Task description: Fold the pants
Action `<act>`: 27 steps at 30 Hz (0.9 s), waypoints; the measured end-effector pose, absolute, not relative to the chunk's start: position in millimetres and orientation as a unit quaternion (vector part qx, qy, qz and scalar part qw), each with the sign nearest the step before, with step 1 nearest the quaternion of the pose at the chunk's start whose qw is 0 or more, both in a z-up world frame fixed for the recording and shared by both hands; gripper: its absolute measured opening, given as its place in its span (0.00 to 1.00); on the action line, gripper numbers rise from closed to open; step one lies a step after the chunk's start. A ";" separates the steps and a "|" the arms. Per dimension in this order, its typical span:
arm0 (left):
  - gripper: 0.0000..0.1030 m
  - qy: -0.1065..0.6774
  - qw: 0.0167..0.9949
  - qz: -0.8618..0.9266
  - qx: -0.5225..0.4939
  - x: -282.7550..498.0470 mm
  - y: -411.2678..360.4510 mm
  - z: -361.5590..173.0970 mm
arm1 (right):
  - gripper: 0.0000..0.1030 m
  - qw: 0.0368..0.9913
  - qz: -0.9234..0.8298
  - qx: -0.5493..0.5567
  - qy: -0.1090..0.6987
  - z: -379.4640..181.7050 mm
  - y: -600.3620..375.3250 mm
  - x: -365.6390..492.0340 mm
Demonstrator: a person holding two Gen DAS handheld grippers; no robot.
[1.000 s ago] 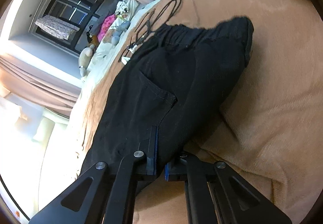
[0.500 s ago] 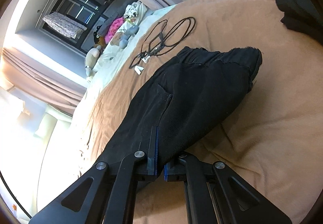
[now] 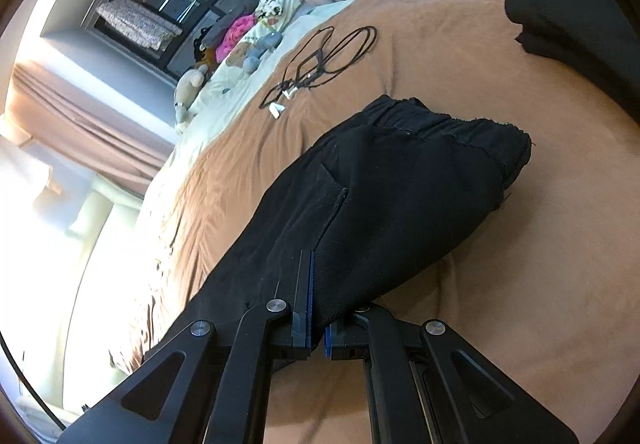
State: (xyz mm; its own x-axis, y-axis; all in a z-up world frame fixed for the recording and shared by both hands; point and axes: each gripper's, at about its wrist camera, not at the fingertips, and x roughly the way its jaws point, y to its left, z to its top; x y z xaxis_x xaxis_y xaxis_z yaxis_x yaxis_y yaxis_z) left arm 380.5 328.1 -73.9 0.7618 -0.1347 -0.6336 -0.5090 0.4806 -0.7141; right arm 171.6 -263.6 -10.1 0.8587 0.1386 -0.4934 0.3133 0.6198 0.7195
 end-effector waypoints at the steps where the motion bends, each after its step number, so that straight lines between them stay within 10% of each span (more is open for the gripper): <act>1: 0.05 0.324 0.795 0.118 -0.500 371.9 330.1 -74.7 | 0.00 0.861 -0.050 0.433 0.263 -9.7 -264.5 169.2; 27: 0.05 0.320 0.782 0.141 -0.516 259.2 366.0 -108.5 | 0.00 0.864 -0.043 0.402 0.301 7.1 -259.3 142.4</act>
